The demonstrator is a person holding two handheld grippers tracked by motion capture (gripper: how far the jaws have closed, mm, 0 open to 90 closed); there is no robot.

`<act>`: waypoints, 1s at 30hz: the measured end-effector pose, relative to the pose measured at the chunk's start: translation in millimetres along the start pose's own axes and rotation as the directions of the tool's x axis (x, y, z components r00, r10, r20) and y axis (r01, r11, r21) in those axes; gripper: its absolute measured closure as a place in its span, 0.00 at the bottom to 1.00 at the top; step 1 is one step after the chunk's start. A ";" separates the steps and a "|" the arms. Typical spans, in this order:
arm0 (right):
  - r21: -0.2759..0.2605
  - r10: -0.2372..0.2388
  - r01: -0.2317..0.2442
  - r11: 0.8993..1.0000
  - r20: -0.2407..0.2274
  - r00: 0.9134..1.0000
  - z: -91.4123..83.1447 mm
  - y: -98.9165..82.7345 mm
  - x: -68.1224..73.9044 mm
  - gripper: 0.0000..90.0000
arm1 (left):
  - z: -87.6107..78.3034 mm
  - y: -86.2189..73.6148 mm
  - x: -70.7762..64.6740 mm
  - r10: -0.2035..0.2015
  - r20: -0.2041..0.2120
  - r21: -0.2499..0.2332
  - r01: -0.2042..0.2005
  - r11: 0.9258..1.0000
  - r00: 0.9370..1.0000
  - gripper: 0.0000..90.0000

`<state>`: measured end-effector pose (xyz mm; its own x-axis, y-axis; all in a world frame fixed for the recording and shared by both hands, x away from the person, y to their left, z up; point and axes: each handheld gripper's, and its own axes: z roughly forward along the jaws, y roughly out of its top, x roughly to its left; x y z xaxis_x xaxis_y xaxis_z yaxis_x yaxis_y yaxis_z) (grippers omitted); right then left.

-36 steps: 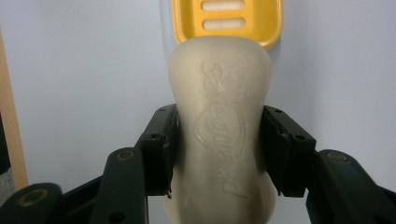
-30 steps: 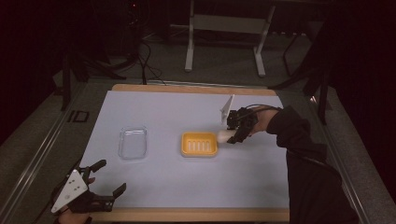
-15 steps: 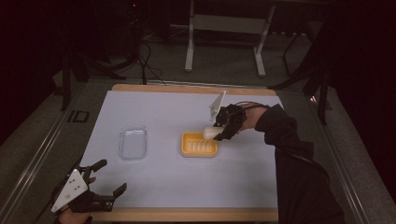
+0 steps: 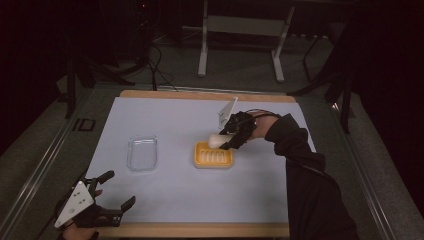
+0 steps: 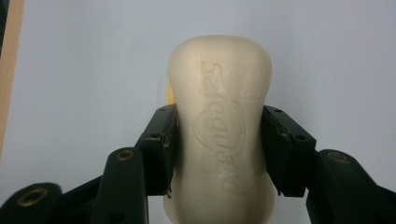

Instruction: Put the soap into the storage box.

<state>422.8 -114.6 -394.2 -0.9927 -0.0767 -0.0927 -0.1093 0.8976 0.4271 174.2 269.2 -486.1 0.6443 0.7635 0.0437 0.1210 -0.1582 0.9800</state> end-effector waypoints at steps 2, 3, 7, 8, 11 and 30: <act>-0.014 -0.001 0.001 1.000 0.002 1.000 5.7 -0.1 -0.4 0.55 | 0.2 0.0 0.2 0.001 0.001 0.002 -0.001 1.000 1.000 0.01; -0.024 -0.004 0.004 1.000 0.003 1.000 9.3 -0.4 -1.0 0.55 | 0.3 0.0 0.2 0.001 0.002 0.001 -0.001 1.000 1.000 0.01; -0.039 -0.006 0.005 0.999 -0.026 1.000 25.2 -1.4 -2.4 0.55 | 0.0 0.1 0.0 0.004 0.004 0.002 -0.004 1.000 1.000 0.01; -0.037 -0.004 0.003 0.999 -0.030 1.000 29.3 -1.7 -2.2 0.55 | -0.2 0.1 -0.1 0.003 0.005 0.000 -0.003 1.000 1.000 0.01; -0.034 -0.015 0.014 0.999 -0.036 0.999 40.3 -3.5 -3.2 0.55 | -0.6 0.1 0.1 0.003 0.005 -0.001 -0.003 1.000 1.000 0.01; 0.016 0.004 -0.003 1.000 -0.053 0.999 90.7 -20.4 -11.2 0.55 | -0.4 -0.1 -0.4 0.006 0.013 0.004 -0.006 1.000 1.000 0.01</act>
<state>440.7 -92.7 -483.5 -0.9944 -0.0964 -0.0429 -0.1055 0.9045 0.4132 173.7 269.1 -486.1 0.6545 0.7546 0.0468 0.1206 -0.1654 0.9788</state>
